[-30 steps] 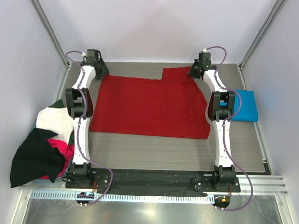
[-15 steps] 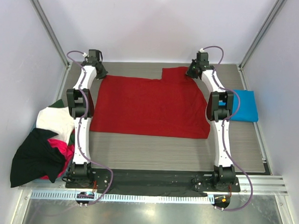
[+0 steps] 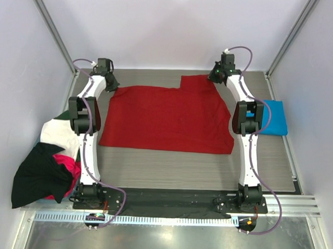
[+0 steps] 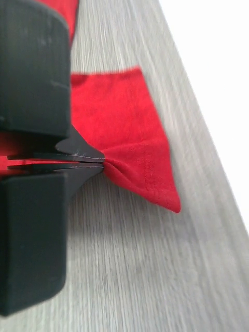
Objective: Fold and stack the t-shirts
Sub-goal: Fold the tshirt
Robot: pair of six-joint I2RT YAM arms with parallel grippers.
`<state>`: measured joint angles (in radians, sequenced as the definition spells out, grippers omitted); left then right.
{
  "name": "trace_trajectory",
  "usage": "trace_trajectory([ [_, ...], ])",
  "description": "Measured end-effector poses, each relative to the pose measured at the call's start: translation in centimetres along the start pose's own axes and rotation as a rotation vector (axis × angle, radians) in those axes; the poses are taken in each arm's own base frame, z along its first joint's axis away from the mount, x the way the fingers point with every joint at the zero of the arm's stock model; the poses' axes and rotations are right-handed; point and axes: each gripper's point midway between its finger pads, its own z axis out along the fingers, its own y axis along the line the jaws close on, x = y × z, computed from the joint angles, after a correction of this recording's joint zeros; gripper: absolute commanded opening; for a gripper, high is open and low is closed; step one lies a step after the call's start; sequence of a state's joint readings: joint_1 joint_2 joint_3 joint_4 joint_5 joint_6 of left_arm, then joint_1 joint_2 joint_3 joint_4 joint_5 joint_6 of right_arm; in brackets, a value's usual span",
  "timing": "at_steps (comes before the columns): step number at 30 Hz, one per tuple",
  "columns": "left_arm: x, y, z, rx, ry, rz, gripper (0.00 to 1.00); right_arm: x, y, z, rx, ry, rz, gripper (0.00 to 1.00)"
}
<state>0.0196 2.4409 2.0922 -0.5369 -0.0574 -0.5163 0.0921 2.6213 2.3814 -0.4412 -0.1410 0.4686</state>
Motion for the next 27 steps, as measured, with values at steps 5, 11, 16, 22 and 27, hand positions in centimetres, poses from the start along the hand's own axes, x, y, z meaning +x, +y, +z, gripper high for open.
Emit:
trace_trajectory([
  [5,-1.2,-0.7,-1.3,0.035,-0.047,-0.004,0.0,-2.8,1.1,-2.5,-0.023,-0.054,-0.002,0.01],
  [11,-2.1,-1.1,-2.3,0.051,-0.084,-0.006,0.0,-3.6,1.7,-4.8,-0.037,-0.066,-0.008,0.01],
  [16,-0.9,-0.3,-2.7,0.035,-0.072,-0.004,0.0,-1.8,1.0,-6.0,-0.03,-0.027,-0.008,0.01],
  [22,0.2,0.1,-3.6,0.055,-0.077,-0.003,0.0,0.2,0.4,-7.9,-0.019,0.011,-0.011,0.01],
  [27,-0.9,-0.4,-4.8,0.078,-0.122,-0.006,0.0,0.4,0.8,-10.3,-0.029,0.005,-0.02,0.01],
])
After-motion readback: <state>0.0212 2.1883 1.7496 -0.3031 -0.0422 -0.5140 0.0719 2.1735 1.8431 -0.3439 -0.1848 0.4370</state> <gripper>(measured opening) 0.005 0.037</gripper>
